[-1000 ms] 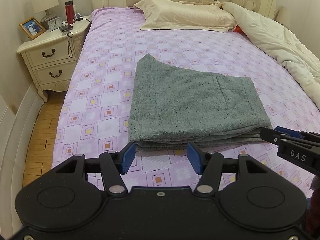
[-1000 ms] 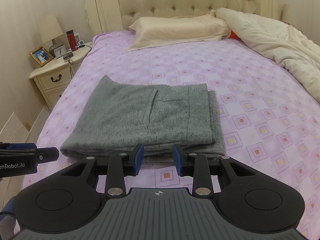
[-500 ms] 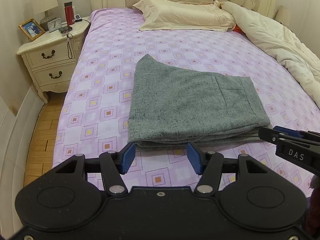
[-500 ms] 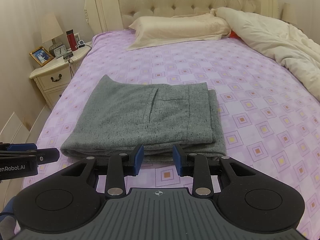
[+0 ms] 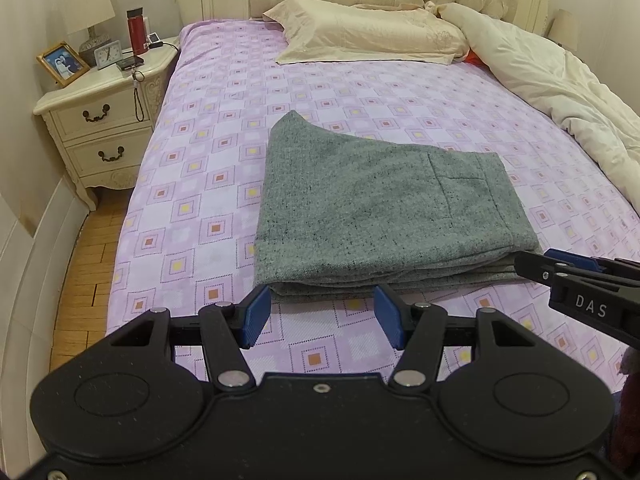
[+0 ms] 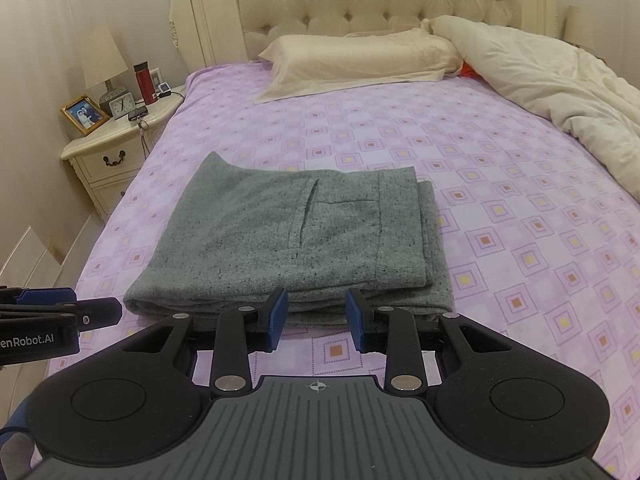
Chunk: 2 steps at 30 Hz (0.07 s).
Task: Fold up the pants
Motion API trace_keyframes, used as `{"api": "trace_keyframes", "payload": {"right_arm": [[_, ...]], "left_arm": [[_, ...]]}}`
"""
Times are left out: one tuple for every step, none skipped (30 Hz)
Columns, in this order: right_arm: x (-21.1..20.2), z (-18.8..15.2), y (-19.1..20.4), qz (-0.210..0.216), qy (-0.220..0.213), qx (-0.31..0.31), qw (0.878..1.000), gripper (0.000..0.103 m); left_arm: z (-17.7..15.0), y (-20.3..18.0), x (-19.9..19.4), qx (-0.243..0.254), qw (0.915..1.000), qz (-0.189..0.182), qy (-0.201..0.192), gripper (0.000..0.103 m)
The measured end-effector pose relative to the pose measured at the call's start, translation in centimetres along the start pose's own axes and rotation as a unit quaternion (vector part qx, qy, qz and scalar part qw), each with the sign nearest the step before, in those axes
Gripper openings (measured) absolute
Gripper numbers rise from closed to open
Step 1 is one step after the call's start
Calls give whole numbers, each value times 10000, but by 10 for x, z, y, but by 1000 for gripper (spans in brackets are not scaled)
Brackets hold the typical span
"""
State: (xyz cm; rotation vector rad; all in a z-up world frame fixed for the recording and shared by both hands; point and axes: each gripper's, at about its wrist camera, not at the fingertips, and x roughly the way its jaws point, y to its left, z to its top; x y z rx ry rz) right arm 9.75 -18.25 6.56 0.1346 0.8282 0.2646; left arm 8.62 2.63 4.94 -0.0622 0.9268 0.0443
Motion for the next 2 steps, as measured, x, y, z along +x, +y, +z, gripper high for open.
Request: {"api": "trace_keyframes", "payload": {"right_arm": [[0,0,0,0,-1,-1,10000,31],[0,0,1,-5,-2,2,10000,31]], "left_arm": [[0,0,0,3,10000,16,-14,62],[0,0,-1,10,10000,32,-31,62]]}}
